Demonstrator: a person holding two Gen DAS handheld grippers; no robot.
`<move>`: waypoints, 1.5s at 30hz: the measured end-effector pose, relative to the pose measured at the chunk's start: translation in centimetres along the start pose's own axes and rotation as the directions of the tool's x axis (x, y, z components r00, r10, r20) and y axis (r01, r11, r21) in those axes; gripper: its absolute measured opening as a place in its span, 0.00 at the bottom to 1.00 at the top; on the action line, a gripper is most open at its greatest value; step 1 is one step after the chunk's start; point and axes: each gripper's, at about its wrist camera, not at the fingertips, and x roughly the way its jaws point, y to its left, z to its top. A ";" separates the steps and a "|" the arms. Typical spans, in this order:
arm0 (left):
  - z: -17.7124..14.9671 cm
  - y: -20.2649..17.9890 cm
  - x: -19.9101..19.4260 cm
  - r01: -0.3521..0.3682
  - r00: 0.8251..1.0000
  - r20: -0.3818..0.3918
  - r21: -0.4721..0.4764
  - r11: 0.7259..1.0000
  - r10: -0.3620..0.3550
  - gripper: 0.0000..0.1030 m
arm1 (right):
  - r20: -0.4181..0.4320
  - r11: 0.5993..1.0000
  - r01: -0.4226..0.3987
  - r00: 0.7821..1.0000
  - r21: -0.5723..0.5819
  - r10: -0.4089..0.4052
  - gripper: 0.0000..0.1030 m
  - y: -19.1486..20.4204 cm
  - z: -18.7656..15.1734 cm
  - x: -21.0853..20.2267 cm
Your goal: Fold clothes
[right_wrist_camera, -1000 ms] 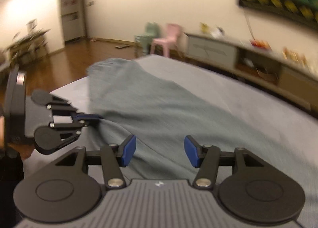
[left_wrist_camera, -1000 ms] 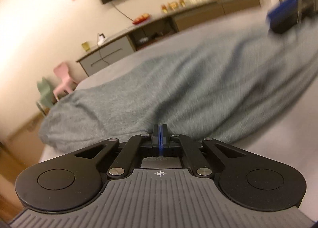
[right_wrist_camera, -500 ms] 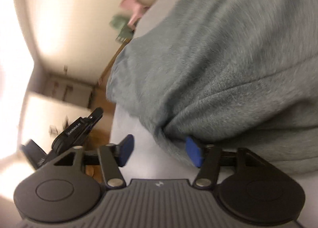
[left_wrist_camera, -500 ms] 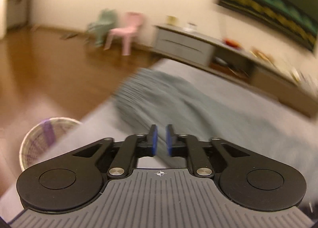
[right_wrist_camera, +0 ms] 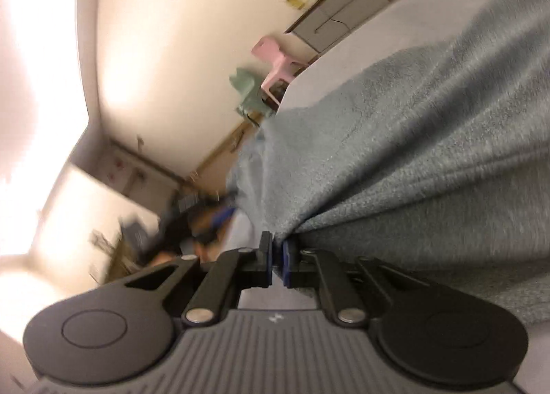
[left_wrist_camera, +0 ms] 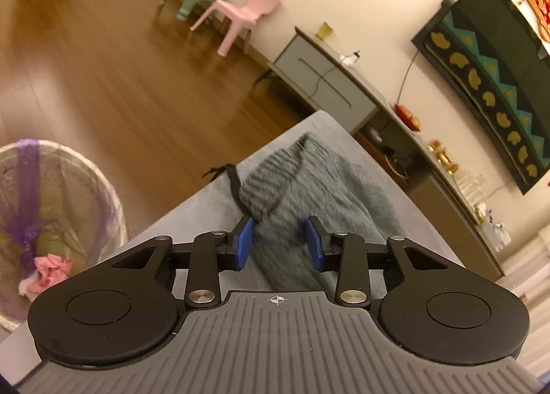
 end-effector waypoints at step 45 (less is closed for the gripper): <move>-1.0 -3.9 -4.3 -0.028 0.999 0.038 0.434 0.901 0.013 0.00 | 0.047 0.593 0.446 0.823 -0.670 -0.566 0.34 -0.9 12.4 9.5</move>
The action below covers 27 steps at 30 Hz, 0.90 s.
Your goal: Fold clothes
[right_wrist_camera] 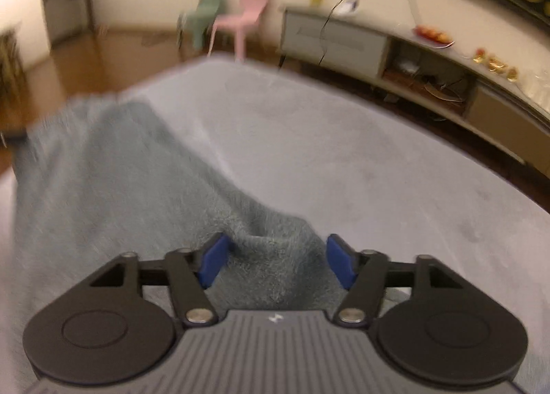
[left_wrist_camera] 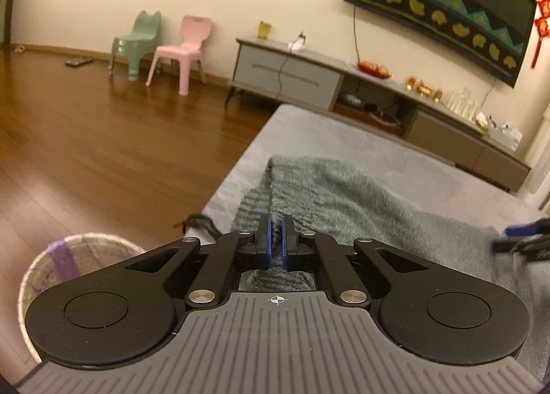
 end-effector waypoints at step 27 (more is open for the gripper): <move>-0.3 3.9 6.3 0.268 0.952 -0.134 -0.072 0.961 -0.276 0.47 | 0.102 0.982 0.106 0.987 0.157 -0.123 0.60 -1.6 -8.4 -11.4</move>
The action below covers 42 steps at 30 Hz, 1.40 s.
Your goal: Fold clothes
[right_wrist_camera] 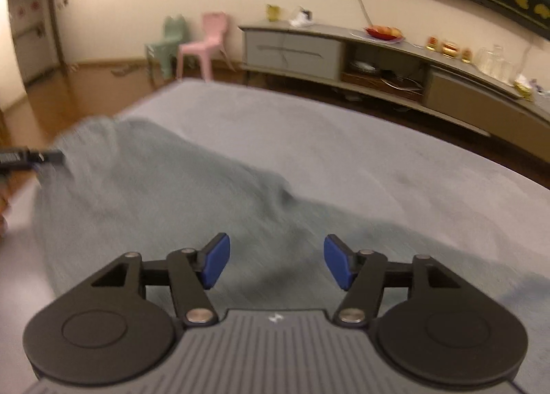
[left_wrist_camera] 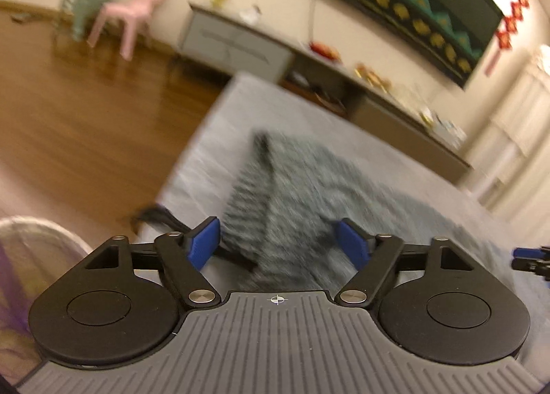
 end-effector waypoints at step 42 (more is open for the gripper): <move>-0.5 -1.5 -8.7 -0.200 0.970 0.057 -0.378 0.904 0.238 0.62 | 0.152 0.921 0.358 0.912 0.157 -0.380 0.48 -9.0 -5.1 -11.7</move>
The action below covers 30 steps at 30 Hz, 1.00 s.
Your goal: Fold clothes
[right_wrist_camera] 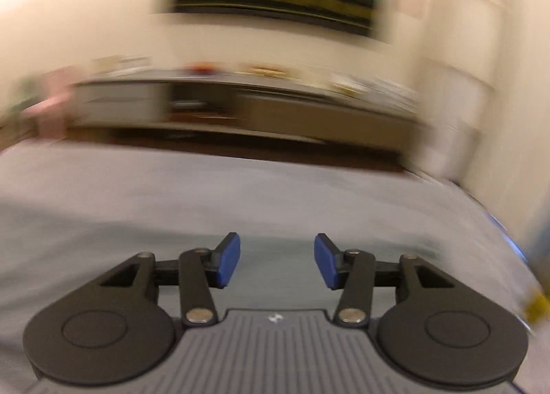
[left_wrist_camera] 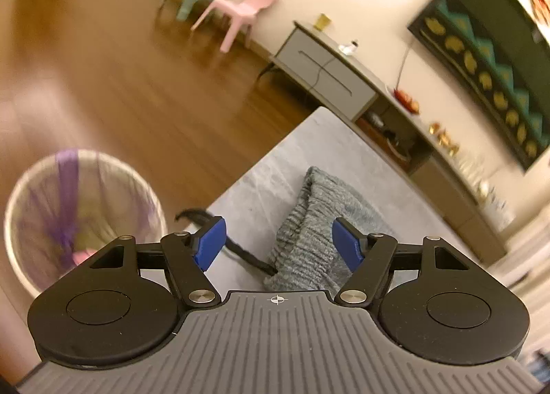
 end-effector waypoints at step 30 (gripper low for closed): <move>-3.0 0.9 2.5 0.409 0.890 -0.049 -0.355 0.841 -0.454 0.86 | -0.185 0.685 -0.665 0.744 -0.298 0.642 0.05 40.5 5.2 -0.5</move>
